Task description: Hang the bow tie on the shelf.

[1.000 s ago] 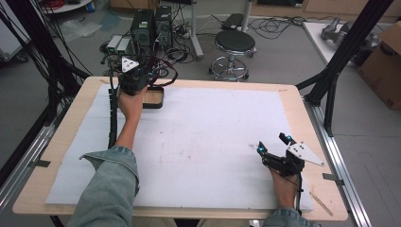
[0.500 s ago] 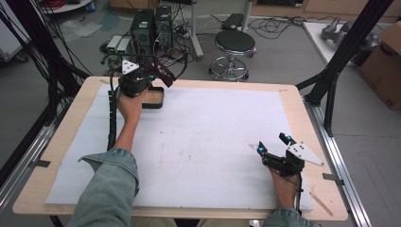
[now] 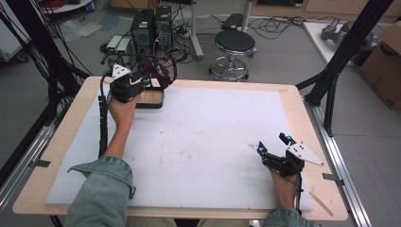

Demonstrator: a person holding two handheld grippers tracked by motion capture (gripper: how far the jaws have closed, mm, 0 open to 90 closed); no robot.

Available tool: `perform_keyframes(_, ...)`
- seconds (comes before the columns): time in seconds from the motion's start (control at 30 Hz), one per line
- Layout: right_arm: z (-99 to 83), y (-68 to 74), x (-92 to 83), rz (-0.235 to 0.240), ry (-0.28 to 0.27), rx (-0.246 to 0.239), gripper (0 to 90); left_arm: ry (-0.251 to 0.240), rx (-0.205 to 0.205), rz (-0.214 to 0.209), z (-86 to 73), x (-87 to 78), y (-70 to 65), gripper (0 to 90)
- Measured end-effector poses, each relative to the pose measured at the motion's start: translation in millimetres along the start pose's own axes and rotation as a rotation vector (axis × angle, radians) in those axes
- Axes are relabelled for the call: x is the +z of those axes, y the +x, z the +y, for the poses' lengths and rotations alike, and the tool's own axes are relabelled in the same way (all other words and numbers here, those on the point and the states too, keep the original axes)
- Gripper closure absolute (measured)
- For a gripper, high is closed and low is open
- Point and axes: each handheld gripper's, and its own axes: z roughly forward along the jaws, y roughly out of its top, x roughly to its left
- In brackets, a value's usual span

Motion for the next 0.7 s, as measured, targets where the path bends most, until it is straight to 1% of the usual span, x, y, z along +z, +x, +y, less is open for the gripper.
perform_keyframes(0.13,0.0,-0.2,0.3,0.000,-0.002,-0.002,10.9,-0.009,0.012,-0.011,2.1,-12.2,0.4,56.5)
perform_keyframes(0.23,0.0,-0.3,0.3,0.000,-0.001,-0.002,10.9,-0.017,0.026,-0.016,4.0,-21.8,0.1,54.9)
perform_keyframes(0.27,0.0,-0.3,0.3,0.000,-0.002,-0.004,10.9,-0.017,0.038,-0.018,4.7,-25.7,-0.1,54.1)
perform_keyframes(0.4,0.0,-0.1,0.2,-0.001,0.001,0.001,10.9,-0.023,0.036,-0.050,4.7,-36.5,-1.2,50.6)
perform_keyframes(0.47,0.0,-0.1,0.2,-0.002,0.000,0.002,10.9,-0.024,0.047,-0.059,4.6,-42.8,-3.2,49.7)
perform_keyframes(0.57,0.0,-0.3,0.2,-0.003,-0.001,0.000,11.0,-0.040,0.053,-0.076,5.1,-53.4,-6.4,48.1)
perform_keyframes(0.63,0.0,0.1,0.1,-0.004,0.001,0.002,10.9,-0.046,0.060,-0.082,5.0,-58.8,-8.2,46.2)
perform_keyframes(0.7,0.0,0.5,0.0,-0.004,0.005,0.005,11.0,-0.050,0.078,-0.078,3.8,-65.6,-10.6,43.5)
